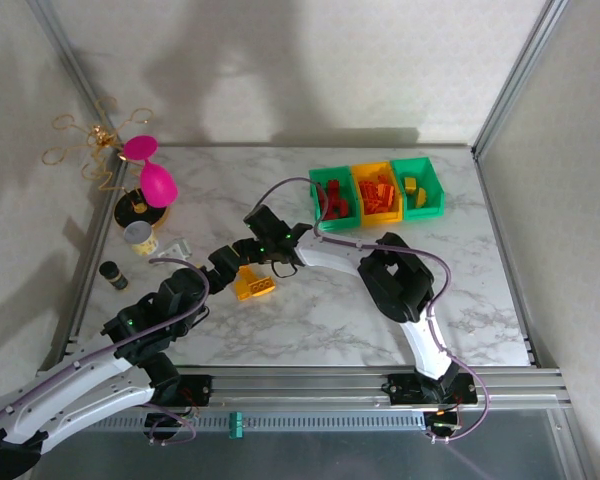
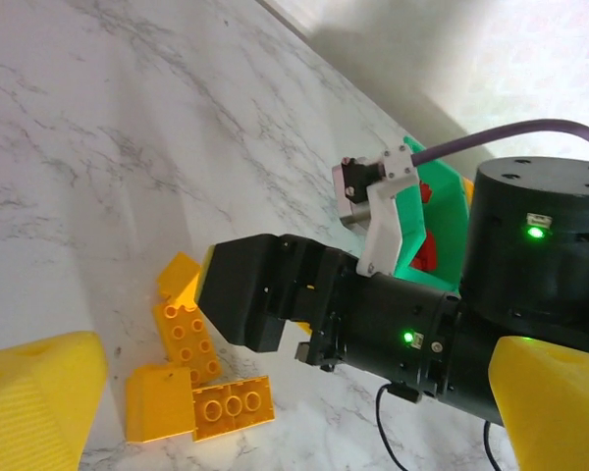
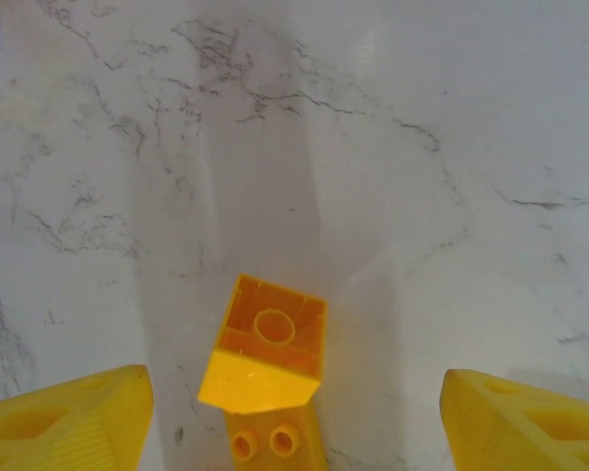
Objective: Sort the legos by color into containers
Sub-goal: Pick up the lego from the center of the table.
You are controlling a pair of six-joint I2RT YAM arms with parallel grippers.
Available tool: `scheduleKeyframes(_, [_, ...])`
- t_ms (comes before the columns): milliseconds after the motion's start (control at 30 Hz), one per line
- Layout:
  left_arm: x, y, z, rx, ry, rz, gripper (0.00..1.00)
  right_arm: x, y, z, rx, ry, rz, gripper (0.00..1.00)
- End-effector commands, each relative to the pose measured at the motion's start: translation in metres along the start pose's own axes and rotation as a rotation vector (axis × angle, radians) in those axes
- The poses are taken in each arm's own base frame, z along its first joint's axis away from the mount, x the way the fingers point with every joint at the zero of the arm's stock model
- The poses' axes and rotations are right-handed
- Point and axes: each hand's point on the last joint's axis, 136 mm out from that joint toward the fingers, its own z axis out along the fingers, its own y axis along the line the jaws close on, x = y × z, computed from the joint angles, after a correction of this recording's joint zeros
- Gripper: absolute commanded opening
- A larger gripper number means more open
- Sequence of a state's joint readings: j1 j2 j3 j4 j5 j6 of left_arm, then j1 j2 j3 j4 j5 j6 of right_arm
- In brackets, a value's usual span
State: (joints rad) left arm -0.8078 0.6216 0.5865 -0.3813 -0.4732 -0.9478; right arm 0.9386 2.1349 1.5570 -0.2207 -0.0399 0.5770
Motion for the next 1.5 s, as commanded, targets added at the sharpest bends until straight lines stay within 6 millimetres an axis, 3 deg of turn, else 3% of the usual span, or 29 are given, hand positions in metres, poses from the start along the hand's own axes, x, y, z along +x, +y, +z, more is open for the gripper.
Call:
scheduleKeyframes(0, [-0.004,0.013,0.0,-0.051,-0.031,-0.014,1.0,0.001,0.016,0.012,-0.046,0.016,0.005,0.74])
scheduleKeyframes(267, [-0.004,0.014,0.001,-0.057,-0.035,-0.012,1.0,0.009,0.013,0.033,-0.036,0.048,-0.006,0.62])
scheduleKeyframes(500, [-0.004,0.012,0.003,-0.058,-0.035,-0.004,1.0,0.012,0.013,0.035,-0.044,0.057,-0.008,0.43])
scheduleKeyframes(733, [-0.004,0.006,0.006,-0.05,-0.028,0.006,1.0,-0.003,0.012,0.018,-0.021,0.012,-0.022,0.35])
scheduleKeyframes(933, [-0.008,-0.006,0.006,-0.022,-0.033,0.022,1.0,-0.022,-0.002,-0.02,-0.007,-0.073,0.0,0.33])
scheduleKeyframes(1200, [0.002,-0.036,0.023,0.03,0.029,0.087,1.0,-0.046,-0.074,-0.09,0.109,-0.219,0.105,0.31])
scheduleKeyframes(1333, [0.012,-0.056,0.035,0.072,0.073,0.117,1.0,-0.056,-0.124,-0.135,0.206,-0.301,0.177,0.31])
scheduleKeyframes(1467, [0.024,-0.082,0.048,0.141,0.129,0.158,1.0,-0.072,-0.2,-0.189,0.342,-0.419,0.29,0.31])
